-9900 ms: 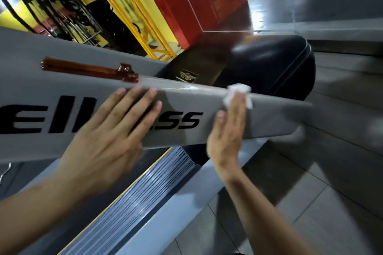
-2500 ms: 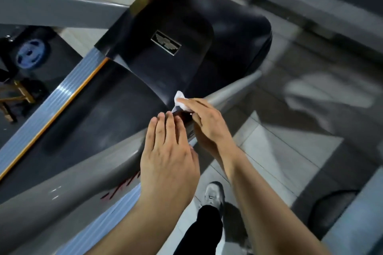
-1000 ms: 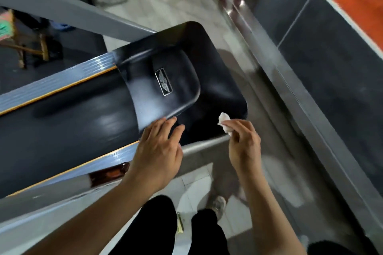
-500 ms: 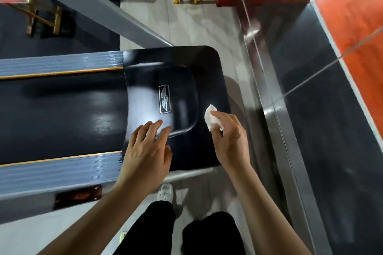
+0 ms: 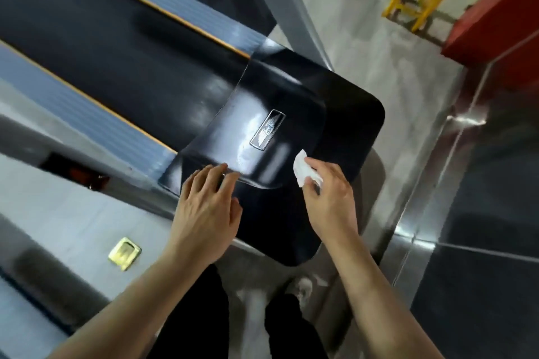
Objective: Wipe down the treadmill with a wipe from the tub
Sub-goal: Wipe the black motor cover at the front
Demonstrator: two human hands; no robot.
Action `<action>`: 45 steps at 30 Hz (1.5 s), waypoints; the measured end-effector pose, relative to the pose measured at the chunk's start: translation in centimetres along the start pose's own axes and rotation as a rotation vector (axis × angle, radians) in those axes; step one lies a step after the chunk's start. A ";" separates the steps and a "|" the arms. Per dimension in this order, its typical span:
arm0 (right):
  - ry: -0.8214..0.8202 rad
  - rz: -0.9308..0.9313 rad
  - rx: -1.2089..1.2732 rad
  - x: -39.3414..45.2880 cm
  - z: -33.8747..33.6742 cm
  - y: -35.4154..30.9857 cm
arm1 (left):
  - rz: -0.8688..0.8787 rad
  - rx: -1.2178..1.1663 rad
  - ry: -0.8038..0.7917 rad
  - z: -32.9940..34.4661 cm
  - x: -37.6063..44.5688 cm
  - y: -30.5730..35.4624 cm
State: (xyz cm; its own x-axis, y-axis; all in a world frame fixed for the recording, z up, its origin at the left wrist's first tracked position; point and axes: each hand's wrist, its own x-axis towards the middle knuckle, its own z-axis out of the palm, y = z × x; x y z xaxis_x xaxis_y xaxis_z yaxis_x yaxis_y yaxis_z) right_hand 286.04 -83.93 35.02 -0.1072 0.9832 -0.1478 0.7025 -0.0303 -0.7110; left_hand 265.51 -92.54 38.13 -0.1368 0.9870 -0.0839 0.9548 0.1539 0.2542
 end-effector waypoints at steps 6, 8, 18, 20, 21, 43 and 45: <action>-0.213 -0.057 -0.027 2.1 1.1 0.3 | -0.251 -0.050 0.047 1.7 -2.6 0.1; -0.267 -0.099 -0.054 2.6 2.4 0.1 | -0.318 -0.054 0.033 2.5 -3.3 -0.5; -0.449 -0.247 -0.124 7.1 9.0 3.0 | -0.533 -0.102 -0.004 10.3 -2.7 -1.8; -0.490 -0.281 -0.137 9.4 10.1 4.3 | -0.589 -0.101 0.009 12.2 -1.5 -1.6; -0.517 -0.304 -0.147 10.7 10.8 4.9 | -0.619 -0.101 0.013 13.2 -0.7 -1.4; -0.442 -1.061 -0.324 42.8 37.5 12.7 | -0.936 -0.011 0.068 42.2 20.0 -12.9; -0.307 -1.122 -0.371 45.8 39.8 13.1 | -0.957 -0.032 0.108 42.6 19.9 -12.8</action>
State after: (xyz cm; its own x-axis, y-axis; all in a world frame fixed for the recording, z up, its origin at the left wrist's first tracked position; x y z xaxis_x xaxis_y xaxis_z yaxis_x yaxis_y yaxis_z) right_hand 262.35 -46.42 -8.48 -0.9099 0.3455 0.2298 0.2659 0.9106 -0.3163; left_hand 261.78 -76.80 -7.85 -0.8790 0.4413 -0.1806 0.4188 0.8956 0.1504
